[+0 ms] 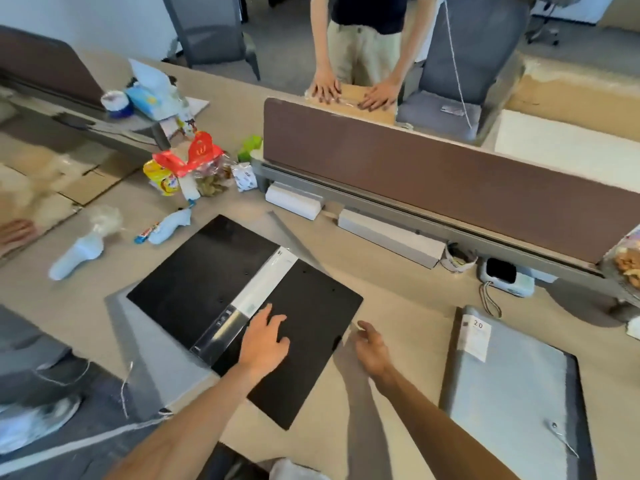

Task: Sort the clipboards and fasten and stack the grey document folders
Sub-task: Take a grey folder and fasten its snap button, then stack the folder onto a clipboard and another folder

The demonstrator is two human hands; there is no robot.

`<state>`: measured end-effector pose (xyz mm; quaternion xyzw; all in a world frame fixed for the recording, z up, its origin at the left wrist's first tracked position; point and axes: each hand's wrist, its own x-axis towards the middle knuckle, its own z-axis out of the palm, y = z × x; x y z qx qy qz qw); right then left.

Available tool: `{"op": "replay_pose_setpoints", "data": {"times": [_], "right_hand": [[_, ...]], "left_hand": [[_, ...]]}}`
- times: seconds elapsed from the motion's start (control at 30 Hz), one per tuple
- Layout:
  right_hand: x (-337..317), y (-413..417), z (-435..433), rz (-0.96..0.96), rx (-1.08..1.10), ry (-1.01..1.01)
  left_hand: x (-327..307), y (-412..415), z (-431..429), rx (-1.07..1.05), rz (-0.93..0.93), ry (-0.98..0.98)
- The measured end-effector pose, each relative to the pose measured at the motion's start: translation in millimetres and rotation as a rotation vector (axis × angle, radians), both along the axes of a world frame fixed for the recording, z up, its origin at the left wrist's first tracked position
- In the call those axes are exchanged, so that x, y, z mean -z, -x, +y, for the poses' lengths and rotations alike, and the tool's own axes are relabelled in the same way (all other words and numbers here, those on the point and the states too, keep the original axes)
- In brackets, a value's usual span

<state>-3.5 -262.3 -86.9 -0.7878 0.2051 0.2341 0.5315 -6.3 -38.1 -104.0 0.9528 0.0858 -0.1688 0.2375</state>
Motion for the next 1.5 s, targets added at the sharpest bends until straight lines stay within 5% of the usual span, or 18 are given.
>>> {"op": "replay_pose_setpoints", "data": {"times": [0.13, 0.43, 0.77, 1.17, 1.5], "right_hand": [[10, -22, 45, 0.071, 0.238, -0.052], [18, -52, 88, 0.152, 0.677, -0.223], [4, -44, 85, 0.038, 0.344, -0.220], [-81, -58, 7, -0.293, 0.215, -0.316], [-137, -61, -59, -0.504, 0.110, -0.523]], "left_hand": [[6, -19, 67, 0.024, 0.016, -0.188], [15, -50, 136, 0.346, 0.108, -0.208], [14, -56, 131, 0.429, 0.107, -0.198], [-74, -80, 83, -0.070, -0.176, 0.435], [-161, -60, -1, -0.096, -0.295, 0.778]]}}
